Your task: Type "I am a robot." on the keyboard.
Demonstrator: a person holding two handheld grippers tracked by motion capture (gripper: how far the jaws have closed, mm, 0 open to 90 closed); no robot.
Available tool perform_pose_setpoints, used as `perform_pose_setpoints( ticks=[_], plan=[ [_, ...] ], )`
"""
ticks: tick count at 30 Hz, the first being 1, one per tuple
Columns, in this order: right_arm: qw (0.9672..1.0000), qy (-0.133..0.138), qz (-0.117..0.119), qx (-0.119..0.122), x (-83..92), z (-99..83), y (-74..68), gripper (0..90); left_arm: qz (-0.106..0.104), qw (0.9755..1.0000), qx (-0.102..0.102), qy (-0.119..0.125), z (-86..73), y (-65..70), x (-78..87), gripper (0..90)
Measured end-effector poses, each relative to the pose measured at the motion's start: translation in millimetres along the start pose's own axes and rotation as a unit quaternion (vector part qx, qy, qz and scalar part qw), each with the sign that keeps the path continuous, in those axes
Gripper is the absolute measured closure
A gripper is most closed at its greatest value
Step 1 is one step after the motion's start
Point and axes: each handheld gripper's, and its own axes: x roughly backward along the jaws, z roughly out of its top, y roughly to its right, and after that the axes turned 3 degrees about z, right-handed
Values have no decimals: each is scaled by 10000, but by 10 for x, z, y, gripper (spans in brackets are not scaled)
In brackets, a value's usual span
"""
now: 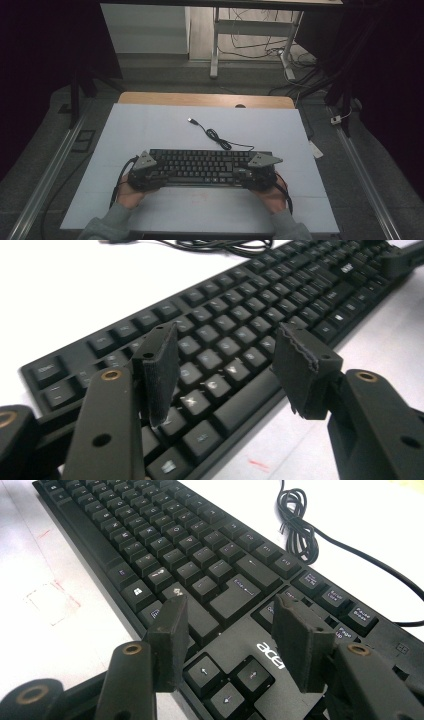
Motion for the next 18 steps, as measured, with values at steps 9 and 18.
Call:
perform_pose_setpoints(
  ticks=[9,18],
  plan=[
    [10000,-2,0,6,-4,-2,2,489,-95,9996,-210,-149,8,117,-63,447],
    [10000,-61,-15,13,-11,-3,-6,489,-32,9987,-395,-319,-17,173,-126,531]
  ],
)
